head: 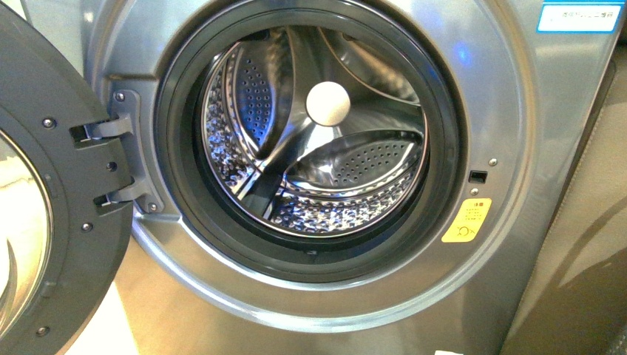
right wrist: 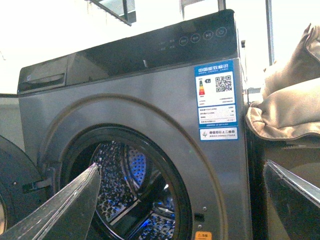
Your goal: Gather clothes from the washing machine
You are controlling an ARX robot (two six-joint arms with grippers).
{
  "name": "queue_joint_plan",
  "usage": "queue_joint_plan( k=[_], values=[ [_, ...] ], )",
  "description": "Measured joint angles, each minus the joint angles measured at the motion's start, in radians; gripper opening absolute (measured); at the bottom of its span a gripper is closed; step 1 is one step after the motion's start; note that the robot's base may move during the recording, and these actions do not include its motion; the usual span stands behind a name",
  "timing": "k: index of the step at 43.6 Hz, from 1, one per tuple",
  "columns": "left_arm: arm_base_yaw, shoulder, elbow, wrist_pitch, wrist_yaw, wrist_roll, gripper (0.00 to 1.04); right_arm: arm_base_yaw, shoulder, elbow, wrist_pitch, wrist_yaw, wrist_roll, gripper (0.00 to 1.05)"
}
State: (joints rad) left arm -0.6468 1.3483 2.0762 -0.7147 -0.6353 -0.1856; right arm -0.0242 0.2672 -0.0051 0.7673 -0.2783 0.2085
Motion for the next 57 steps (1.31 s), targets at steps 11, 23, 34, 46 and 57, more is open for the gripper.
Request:
queue_joint_plan(
  k=[11, 23, 34, 46, 57],
  values=[
    [-0.035, -0.021, -0.099, 0.053, -0.042, -0.020, 0.98, -0.003, -0.084, -0.002, -0.079, 0.016, -0.015, 0.97],
    [0.051, -0.290, -0.535, 0.308, 0.070, 0.134, 0.69, 0.021, -0.150, 0.021, -0.290, 0.161, -0.084, 0.89],
    [0.223, -0.645, -1.116, 0.557, 0.224, 0.167, 0.31, 0.022, -0.216, 0.037, -0.770, 0.277, -0.188, 0.52],
    [0.380, -0.809, -1.538, 0.697, 0.387, 0.178, 0.04, 0.022, -0.262, 0.011, -0.769, 0.277, -0.203, 0.08],
    [0.476, -0.949, -1.719, 0.771, 0.474, 0.179, 0.04, 0.022, -0.263, 0.011, -0.769, 0.277, -0.206, 0.02]
  ],
)
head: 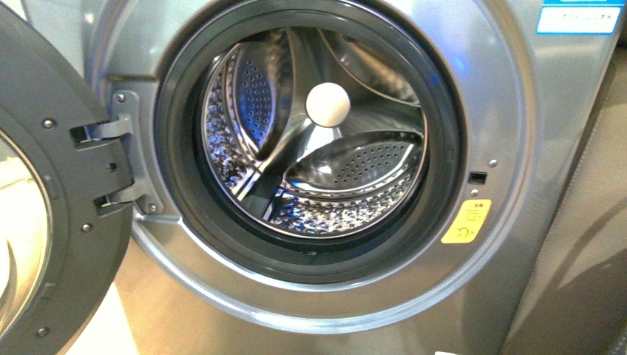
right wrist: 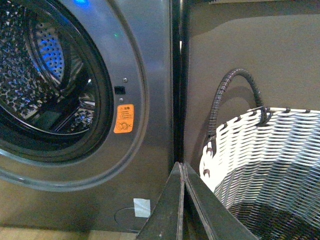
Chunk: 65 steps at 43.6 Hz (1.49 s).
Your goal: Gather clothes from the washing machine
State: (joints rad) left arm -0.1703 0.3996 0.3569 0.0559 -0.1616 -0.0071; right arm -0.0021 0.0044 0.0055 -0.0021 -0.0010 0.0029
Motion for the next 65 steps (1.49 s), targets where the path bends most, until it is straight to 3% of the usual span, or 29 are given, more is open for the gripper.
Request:
queue_joint_plan(
  k=[7, 11, 16, 27, 33, 53, 57, 65],
  values=[
    [0.039, -0.042, -0.083, 0.020, 0.037, 0.000, 0.04, 0.000, 0.000, 0.000, 0.000, 0.000, 0.000, 0.02],
    [0.122, -0.073, -0.124, 0.027, 0.142, 0.001, 0.04, 0.000, 0.000, 0.000, 0.000, 0.000, 0.000, 0.02],
    [0.168, -0.117, -0.174, 0.040, 0.154, 0.001, 0.04, 0.000, 0.000, 0.000, 0.000, 0.000, 0.000, 0.02],
    [0.168, -0.193, -0.253, 0.041, 0.161, 0.001, 0.04, 0.000, 0.000, 0.000, 0.000, 0.000, 0.000, 0.02],
    [0.168, -0.313, -0.274, -0.064, 0.161, 0.001, 0.04, 0.000, 0.000, 0.000, 0.000, 0.000, 0.000, 0.02],
    [0.168, -0.393, -0.348, -0.060, 0.162, 0.001, 0.04, 0.000, 0.000, 0.000, 0.000, 0.000, 0.000, 0.02],
    [0.168, -0.396, -0.348, -0.060, 0.161, 0.001, 0.16, 0.000, 0.000, 0.000, 0.000, 0.000, 0.000, 0.06],
    [0.168, -0.396, -0.348, -0.060, 0.161, 0.001, 0.46, 0.000, 0.000, 0.000, 0.000, 0.000, 0.000, 0.38]
  ],
)
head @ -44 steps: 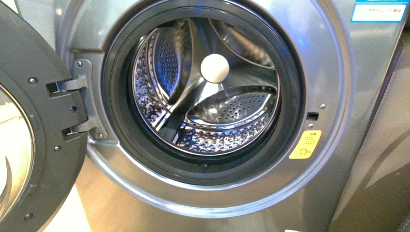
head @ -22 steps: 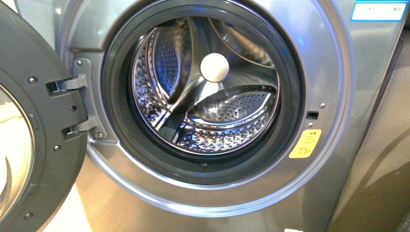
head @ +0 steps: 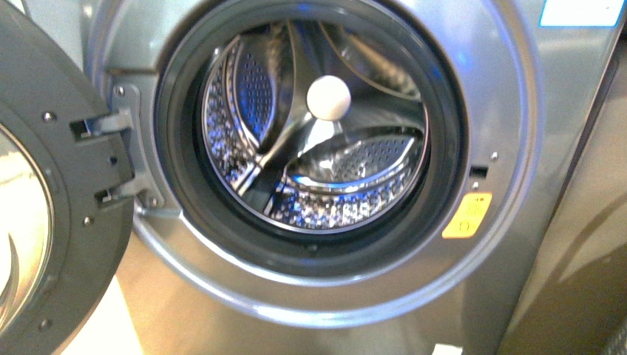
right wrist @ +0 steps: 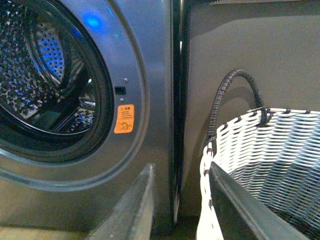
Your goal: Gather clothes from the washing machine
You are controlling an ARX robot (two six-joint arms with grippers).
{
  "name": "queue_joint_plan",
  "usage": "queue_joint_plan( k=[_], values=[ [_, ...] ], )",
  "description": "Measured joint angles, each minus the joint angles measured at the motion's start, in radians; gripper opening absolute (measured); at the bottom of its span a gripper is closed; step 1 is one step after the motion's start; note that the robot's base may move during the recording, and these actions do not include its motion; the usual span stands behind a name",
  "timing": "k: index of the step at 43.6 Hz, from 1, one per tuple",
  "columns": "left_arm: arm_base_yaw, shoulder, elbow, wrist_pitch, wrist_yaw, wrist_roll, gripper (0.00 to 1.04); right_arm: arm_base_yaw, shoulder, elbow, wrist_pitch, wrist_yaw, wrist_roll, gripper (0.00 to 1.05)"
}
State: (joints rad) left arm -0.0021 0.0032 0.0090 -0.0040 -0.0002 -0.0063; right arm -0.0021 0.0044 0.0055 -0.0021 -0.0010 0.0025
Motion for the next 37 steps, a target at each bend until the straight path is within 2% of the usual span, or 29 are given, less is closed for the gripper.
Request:
queue_joint_plan(
  k=[14, 16, 18, 21, 37],
  values=[
    [0.000, 0.000, 0.000, 0.000, 0.000, 0.000, 0.98, 0.000, 0.000, 0.000, 0.000, 0.000, 0.000, 0.87],
    [0.000, 0.000, 0.000, 0.000, 0.000, 0.003, 1.00, 0.000, 0.000, 0.000, 0.000, 0.000, 0.000, 0.94],
    [0.000, 0.000, 0.000, 0.000, 0.000, 0.002, 0.98, 0.000, 0.000, 0.000, 0.000, 0.000, 0.001, 0.99],
    [0.000, 0.000, 0.000, 0.000, 0.000, 0.002, 0.98, 0.000, 0.000, 0.000, 0.000, 0.000, 0.000, 0.96],
    [0.000, 0.000, 0.000, 0.000, 0.000, 0.003, 0.98, 0.000, 0.000, 0.000, 0.000, 0.000, 0.000, 0.97]
  ],
)
